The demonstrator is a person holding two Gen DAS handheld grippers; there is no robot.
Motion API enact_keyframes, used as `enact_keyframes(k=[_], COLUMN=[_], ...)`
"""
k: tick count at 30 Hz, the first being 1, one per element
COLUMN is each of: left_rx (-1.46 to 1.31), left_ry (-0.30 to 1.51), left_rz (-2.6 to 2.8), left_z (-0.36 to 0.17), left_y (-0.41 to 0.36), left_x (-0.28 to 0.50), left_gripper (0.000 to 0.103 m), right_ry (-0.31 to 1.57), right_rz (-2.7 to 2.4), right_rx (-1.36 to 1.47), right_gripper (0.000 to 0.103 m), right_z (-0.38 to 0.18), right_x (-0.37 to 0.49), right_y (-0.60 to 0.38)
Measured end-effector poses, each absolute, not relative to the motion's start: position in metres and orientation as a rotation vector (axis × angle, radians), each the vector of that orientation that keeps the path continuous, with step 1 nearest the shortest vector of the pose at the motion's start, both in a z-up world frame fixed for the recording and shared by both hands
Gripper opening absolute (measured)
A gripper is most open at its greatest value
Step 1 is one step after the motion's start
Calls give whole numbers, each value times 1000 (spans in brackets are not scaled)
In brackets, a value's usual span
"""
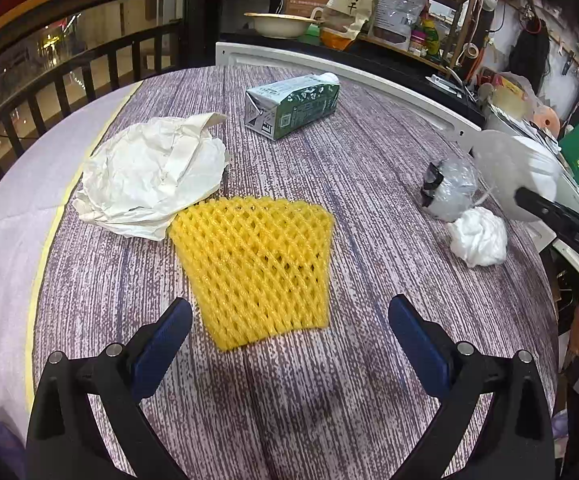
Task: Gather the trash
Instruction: 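Return to the table and grasp the white face mask with the right gripper, then grasp the yellow foam net with the left gripper while the right gripper holds the mask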
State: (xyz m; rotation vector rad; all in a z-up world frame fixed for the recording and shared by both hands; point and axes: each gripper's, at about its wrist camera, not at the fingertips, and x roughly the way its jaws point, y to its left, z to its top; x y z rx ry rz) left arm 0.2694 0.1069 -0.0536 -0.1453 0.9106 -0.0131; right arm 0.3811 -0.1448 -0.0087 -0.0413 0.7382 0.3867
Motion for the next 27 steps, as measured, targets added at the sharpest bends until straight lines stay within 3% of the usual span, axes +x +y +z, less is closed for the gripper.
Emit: enact_keyframes(k=[8,10,12,18,27], left_rx=[-95,-75,-71,-176,-218], left_ry=[945,942,930,913,837], left_rz=[43,68,83,71,-3], left_z=[-64,-65,-63,-58,-41], left_y=[105,104,104,116,99], left_x=[289,291,290,282,254], left_gripper=[95,83,63,25,20], right_ry=[696,689,681,666,665], right_rz=[360,360,354,335,311], right_rx=[-9,-1,13,63,98], right_gripper=[25,25,25,25,25], right_z=[6,8,11,16,12], right_x=[356,348,339,316,279], right_y=[-174,-180,-187,-208,-234])
